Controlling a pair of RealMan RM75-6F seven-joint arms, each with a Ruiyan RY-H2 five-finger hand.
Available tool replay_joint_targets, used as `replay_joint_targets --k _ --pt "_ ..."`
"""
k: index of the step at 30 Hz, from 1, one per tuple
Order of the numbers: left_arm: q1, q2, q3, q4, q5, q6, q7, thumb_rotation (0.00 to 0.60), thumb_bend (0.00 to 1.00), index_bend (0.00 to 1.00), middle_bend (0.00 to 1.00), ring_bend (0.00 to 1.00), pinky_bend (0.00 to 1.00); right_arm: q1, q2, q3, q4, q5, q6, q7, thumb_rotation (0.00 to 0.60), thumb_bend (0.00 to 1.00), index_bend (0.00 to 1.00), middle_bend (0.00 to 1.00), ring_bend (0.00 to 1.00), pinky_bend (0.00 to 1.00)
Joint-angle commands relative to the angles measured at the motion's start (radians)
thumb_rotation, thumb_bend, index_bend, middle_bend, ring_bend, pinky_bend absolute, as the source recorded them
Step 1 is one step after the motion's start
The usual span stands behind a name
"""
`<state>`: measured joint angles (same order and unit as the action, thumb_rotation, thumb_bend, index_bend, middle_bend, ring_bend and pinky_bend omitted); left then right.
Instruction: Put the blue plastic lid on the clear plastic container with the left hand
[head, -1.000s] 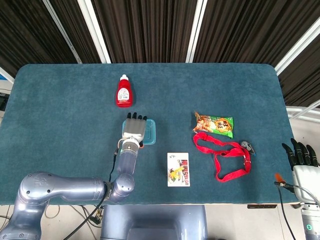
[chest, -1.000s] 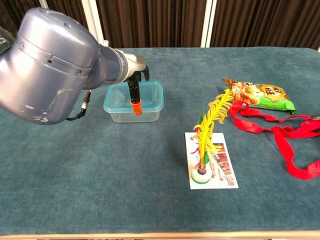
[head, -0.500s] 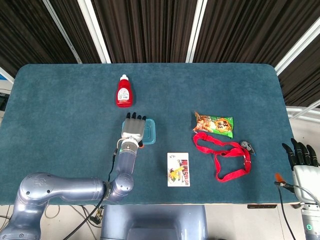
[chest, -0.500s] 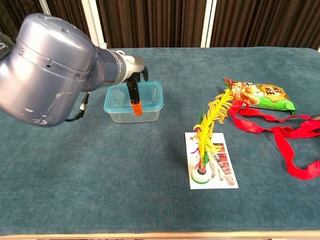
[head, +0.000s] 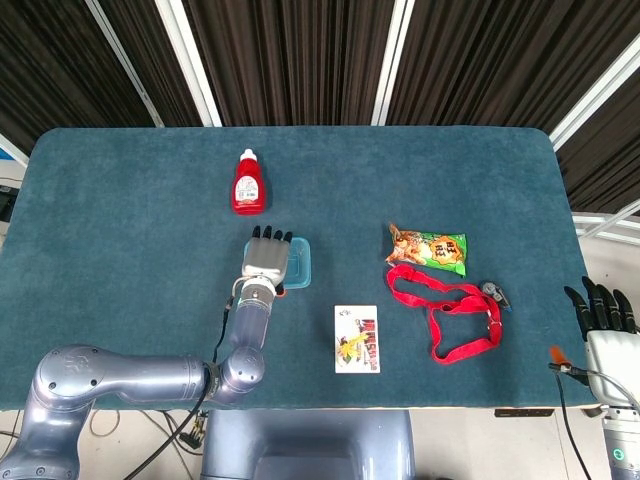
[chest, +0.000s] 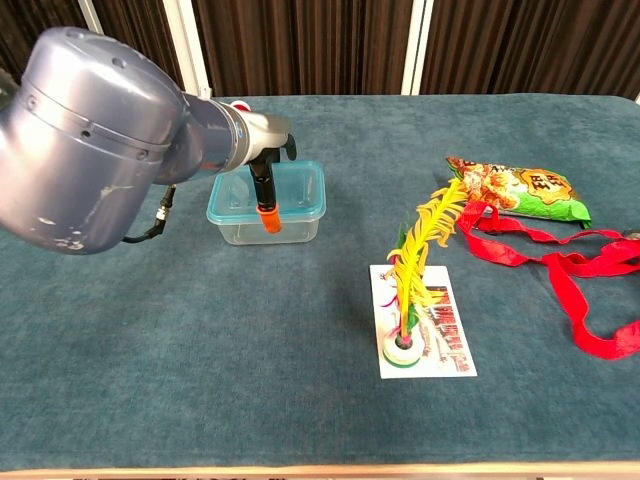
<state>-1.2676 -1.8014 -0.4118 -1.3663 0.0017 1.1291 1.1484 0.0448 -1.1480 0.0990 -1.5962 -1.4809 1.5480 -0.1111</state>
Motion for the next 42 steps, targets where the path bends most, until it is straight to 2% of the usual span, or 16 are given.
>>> replay_joint_targets --k 1,19,25,28,32,36,38,42 --pt "0.001 0.001 -0.001 -0.002 0.006 -0.003 -0.005 0.6 0.14 0.1 0.1 0.0 0.0 0.0 0.0 0.0 -0.001 0.001 0.0 0.0 0.6 0.27 0.14 0.0 0.03 0.0" --pt "0.019 0.06 0.011 -0.104 0.042 0.01 -0.021 0.6 0.14 0.07 0.07 0.0 0.0 0.001 0.0 -0.002 -0.003 0.003 -0.005 -0.014 0.6 0.27 0.14 0.0 0.03 0.0" --pt "0.031 0.101 0.038 -0.159 0.086 -0.013 -0.032 0.6 0.15 0.07 0.06 0.0 0.0 0.001 -0.001 0.0 -0.005 0.007 -0.005 -0.02 0.6 0.27 0.14 0.0 0.03 0.0" --pt "0.035 0.122 0.054 -0.18 0.112 -0.021 -0.037 0.6 0.19 0.07 0.07 0.0 0.01 0.0 -0.001 0.0 -0.005 0.009 -0.005 -0.021 0.6 0.27 0.14 0.0 0.03 0.0" --pt "0.051 0.139 0.094 -0.182 0.235 -0.024 -0.081 0.6 0.23 0.15 0.11 0.0 0.02 0.0 -0.003 0.002 -0.006 0.012 -0.004 -0.023 0.6 0.27 0.14 0.0 0.03 0.0" --pt "0.079 0.146 0.128 -0.154 0.399 -0.051 -0.17 0.6 0.31 0.26 0.22 0.03 0.09 -0.001 -0.004 0.004 -0.006 0.015 -0.002 -0.024 0.6 0.27 0.14 0.0 0.03 0.0" --pt "0.098 0.151 0.135 -0.133 0.477 -0.089 -0.245 0.6 0.33 0.31 0.27 0.06 0.12 -0.001 -0.004 0.005 -0.006 0.017 -0.002 -0.025 0.6 0.27 0.14 0.0 0.03 0.0" --pt "0.124 0.163 0.132 -0.097 0.557 -0.163 -0.361 0.6 0.36 0.38 0.32 0.09 0.13 -0.002 -0.006 0.006 -0.006 0.021 -0.002 -0.028 0.6 0.27 0.14 0.0 0.03 0.0"
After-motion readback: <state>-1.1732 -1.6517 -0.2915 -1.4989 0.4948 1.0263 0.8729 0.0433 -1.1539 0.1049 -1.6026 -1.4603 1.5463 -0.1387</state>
